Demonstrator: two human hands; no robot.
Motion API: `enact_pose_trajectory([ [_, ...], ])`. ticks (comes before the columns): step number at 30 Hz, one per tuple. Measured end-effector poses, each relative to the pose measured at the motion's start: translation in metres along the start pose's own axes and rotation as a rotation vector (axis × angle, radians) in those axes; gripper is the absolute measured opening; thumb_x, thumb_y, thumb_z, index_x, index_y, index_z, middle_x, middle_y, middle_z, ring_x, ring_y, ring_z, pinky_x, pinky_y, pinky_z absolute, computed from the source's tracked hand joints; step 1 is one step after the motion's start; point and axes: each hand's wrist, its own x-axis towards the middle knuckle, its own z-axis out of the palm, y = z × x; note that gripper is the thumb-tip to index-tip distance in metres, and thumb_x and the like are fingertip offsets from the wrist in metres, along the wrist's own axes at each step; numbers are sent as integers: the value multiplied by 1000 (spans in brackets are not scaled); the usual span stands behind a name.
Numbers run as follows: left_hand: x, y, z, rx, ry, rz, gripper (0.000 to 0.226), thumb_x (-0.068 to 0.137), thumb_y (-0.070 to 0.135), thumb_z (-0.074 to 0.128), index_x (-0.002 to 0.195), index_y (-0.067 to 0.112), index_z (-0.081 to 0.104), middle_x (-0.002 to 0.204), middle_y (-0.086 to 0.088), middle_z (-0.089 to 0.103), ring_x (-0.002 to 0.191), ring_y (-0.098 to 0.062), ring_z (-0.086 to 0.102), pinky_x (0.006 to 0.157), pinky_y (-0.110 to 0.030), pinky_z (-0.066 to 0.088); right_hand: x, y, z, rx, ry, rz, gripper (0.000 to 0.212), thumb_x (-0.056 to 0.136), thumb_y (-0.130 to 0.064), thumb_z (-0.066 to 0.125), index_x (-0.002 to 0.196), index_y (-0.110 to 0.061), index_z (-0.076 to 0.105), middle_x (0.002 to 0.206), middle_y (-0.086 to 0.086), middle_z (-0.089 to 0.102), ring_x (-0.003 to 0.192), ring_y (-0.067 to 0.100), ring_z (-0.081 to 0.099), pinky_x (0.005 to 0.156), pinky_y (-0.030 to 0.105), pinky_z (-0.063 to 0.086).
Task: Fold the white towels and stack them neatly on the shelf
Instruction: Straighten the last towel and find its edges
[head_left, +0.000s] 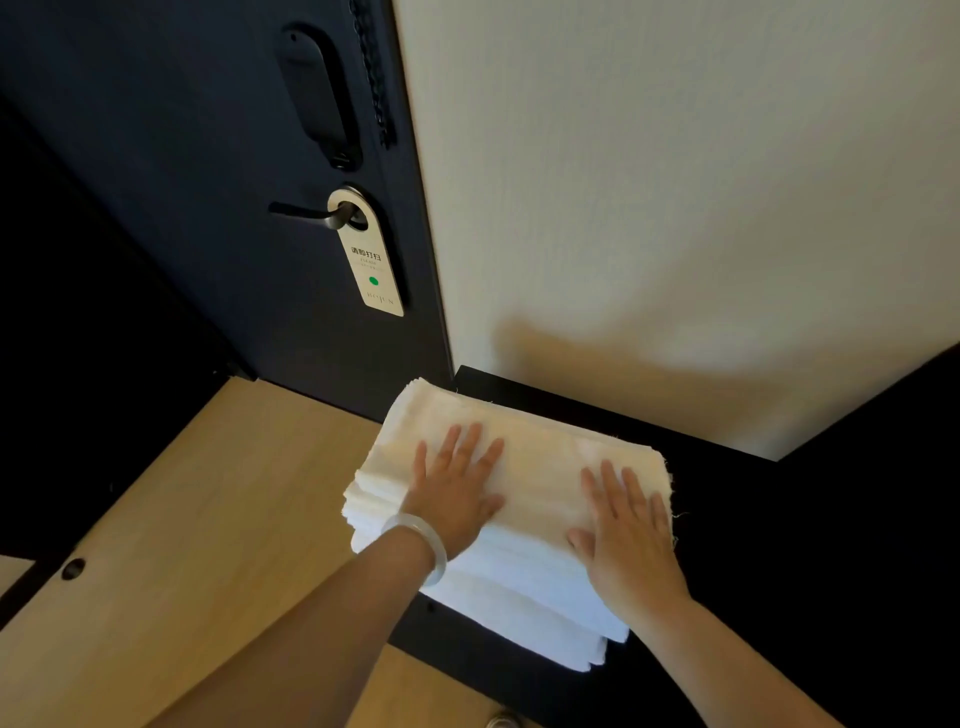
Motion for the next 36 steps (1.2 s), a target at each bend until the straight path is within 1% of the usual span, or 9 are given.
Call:
enact_pose_trajectory([
  [3,3,2,21,4,-150,-36,67,97,63,7,145,37,-31,154,5,-38,144,-28,-29,116,-62,-6,6,7,19,-46,-119,-2,67,103,-51,16,145,-27,-30,159,0,-32,144,21,-32,119,50,-16],
  [14,-6,42,-10,-69,-152,-24,76,88,69,4,150,35,-22,158,1,-31,146,-30,-24,117,-54,-8,-26,9,-32,41,-10,101,75,99,-60,24,154,-29,-16,163,-2,-21,148,20,-22,120,49,-12],
  [18,0,107,-40,-83,-83,119,79,84,71,-5,153,33,-15,160,-1,-24,148,-28,-19,119,-52,-3,-70,70,-91,131,110,210,70,102,-53,30,155,-32,-10,162,-8,-19,147,13,-23,122,44,-10],
  [21,1,172,-71,-107,-12,234,121,45,81,-41,153,34,-13,162,1,-19,149,-26,-14,120,-48,2,-109,138,-128,139,226,298,69,102,-52,30,156,-31,-8,162,-8,-19,147,12,-23,123,41,-7],
  [24,-3,240,-98,-152,78,331,130,37,80,-46,154,33,-10,162,1,-16,150,-24,-12,120,-45,2,-143,207,-151,135,306,405,72,101,-52,34,155,-31,-8,162,-7,-20,148,14,-22,123,41,-3],
  [28,-21,340,-124,-211,98,441,106,60,83,-27,153,34,-10,161,4,-18,149,-19,-15,120,-40,-1,-179,291,-164,109,348,541,79,100,-48,43,156,-27,-8,163,-3,-18,150,19,-16,122,43,-4],
  [31,-27,422,-129,-341,23,457,71,97,60,29,155,33,-1,163,8,-8,150,-16,-1,122,-39,9,-202,350,-163,179,308,623,83,96,-43,55,157,-26,1,165,-2,-1,152,19,1,124,43,7],
  [34,-24,500,-128,-621,-10,380,74,97,45,50,155,27,8,162,6,8,148,-16,18,119,-36,23,-225,400,-159,288,254,605,75,92,-42,62,153,-27,21,155,-7,29,143,13,29,118,34,25],
  [36,-17,540,-124,-780,29,281,80,93,40,60,154,24,11,159,-1,18,144,-21,27,114,-37,29,-240,431,-159,333,228,581,49,92,-38,62,137,-30,44,132,-12,46,123,6,45,107,25,37],
])
